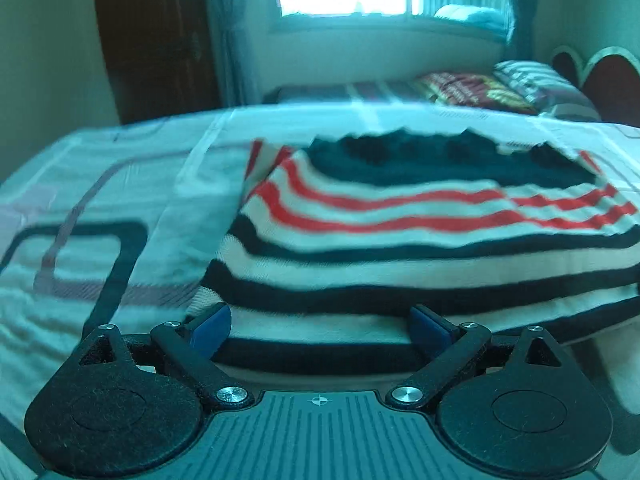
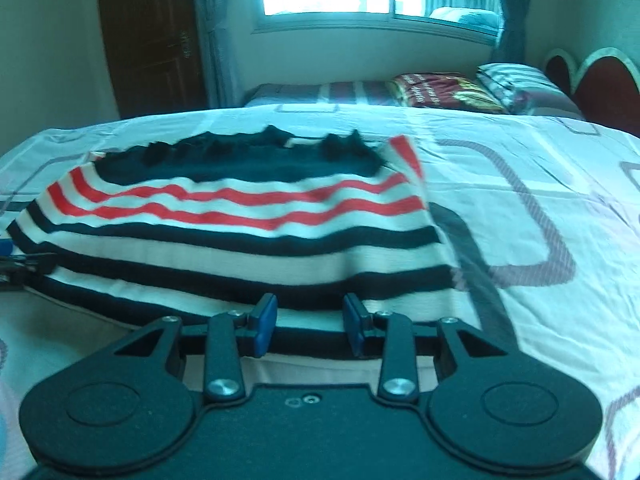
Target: Fold small clothes
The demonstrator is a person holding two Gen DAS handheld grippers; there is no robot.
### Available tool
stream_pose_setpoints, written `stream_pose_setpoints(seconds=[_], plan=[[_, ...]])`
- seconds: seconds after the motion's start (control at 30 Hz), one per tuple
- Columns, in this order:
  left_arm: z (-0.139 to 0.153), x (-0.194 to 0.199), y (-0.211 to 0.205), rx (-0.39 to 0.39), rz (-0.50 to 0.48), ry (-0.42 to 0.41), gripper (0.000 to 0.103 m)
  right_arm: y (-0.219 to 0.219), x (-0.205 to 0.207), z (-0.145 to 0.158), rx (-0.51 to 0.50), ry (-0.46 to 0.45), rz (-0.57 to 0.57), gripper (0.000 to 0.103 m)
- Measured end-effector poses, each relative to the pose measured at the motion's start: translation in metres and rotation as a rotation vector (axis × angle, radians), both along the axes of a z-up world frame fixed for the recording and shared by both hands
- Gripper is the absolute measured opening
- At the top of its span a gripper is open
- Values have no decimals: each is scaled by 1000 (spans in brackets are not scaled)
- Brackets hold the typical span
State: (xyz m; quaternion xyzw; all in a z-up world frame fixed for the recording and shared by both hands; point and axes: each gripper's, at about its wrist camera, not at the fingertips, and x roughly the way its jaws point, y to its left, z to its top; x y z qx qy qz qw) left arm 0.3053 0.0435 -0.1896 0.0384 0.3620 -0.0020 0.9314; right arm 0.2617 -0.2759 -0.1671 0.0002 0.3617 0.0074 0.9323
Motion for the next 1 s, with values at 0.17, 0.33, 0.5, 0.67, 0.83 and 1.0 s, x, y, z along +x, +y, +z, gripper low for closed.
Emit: stream_pose_setpoints(seconds=[0.17, 0.33, 0.5, 0.67, 0.83, 1.0], plan=[[-3, 3, 3, -13, 7, 28, 95, 3, 1, -7, -25, 15, -11, 36], [18, -9, -4, -30, -17, -44, 95, 4, -2, 12, 50, -28, -18, 40], [26, 13, 2, -46, 21, -62, 95, 25, 12, 25, 58, -61, 37, 40], [4, 38, 19, -48, 98, 23, 95, 48, 30, 29, 60, -57, 91, 40], [-5, 45, 38, -181, 163, 89, 95, 71, 49, 15, 14, 10, 136, 41], [8, 34, 34, -187, 141, 72, 95, 75, 53, 28, 59, -32, 144, 40]])
